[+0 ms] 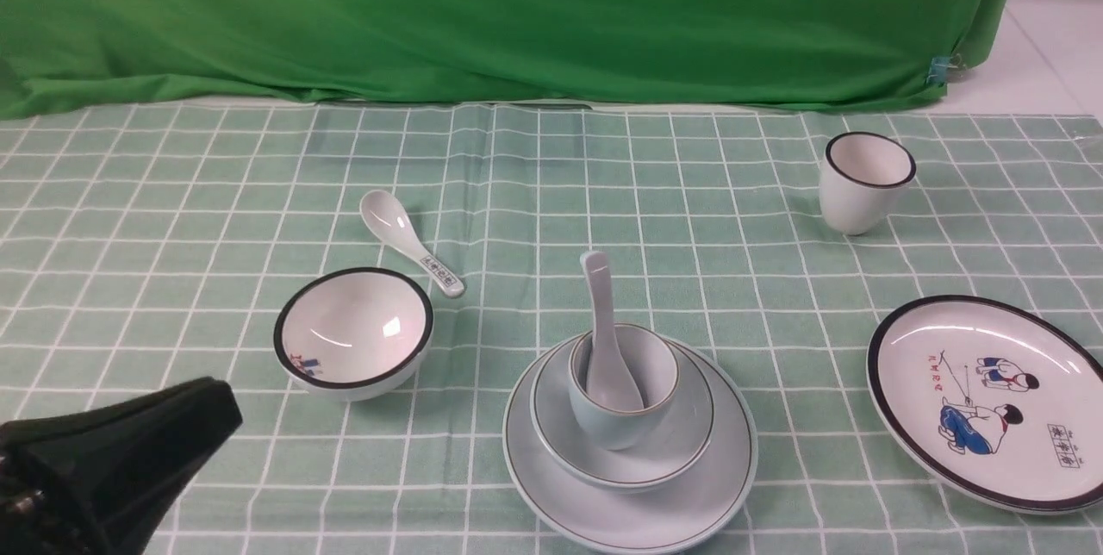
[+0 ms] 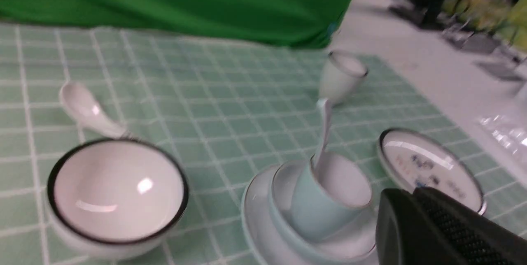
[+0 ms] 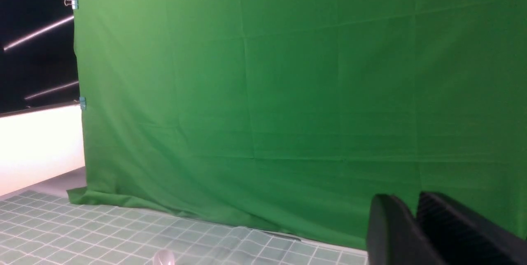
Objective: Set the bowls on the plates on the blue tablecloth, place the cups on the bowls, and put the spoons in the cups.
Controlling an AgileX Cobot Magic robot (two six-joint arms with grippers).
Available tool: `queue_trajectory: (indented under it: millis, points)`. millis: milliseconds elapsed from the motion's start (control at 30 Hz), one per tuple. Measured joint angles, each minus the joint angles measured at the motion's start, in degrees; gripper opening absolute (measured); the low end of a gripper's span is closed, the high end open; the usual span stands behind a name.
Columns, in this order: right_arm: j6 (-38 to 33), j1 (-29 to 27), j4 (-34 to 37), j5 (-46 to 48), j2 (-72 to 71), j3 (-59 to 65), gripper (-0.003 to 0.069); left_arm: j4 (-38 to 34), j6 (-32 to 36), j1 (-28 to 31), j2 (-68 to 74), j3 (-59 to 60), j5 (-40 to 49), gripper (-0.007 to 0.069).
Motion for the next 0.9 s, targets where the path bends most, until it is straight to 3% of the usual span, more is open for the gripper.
queue_trajectory:
  millis: [33,233,567,733,900]
  points:
    - [0.11,0.00,0.00,0.00,0.00,0.00,0.0171,0.06,0.00,0.00,-0.67,1.57,-5.88,0.0009]
    - [0.11,0.00,0.00,0.00,0.00,0.00,0.0192,0.18,0.00,0.00,-0.72,2.84,-14.55,0.0009]
    - [0.09,0.00,0.00,0.05,0.00,0.00,0.0203,0.87,1.60,0.00,-0.72,3.21,-15.40,0.0009]
    - [0.09,0.00,0.00,0.05,0.00,0.00,0.0214,-1.48,11.53,0.40,-1.57,3.75,-13.88,0.0010]
    - [0.16,0.00,0.00,0.05,0.00,0.00,0.0222,-13.03,25.44,9.82,-8.24,8.89,-10.11,0.0011]
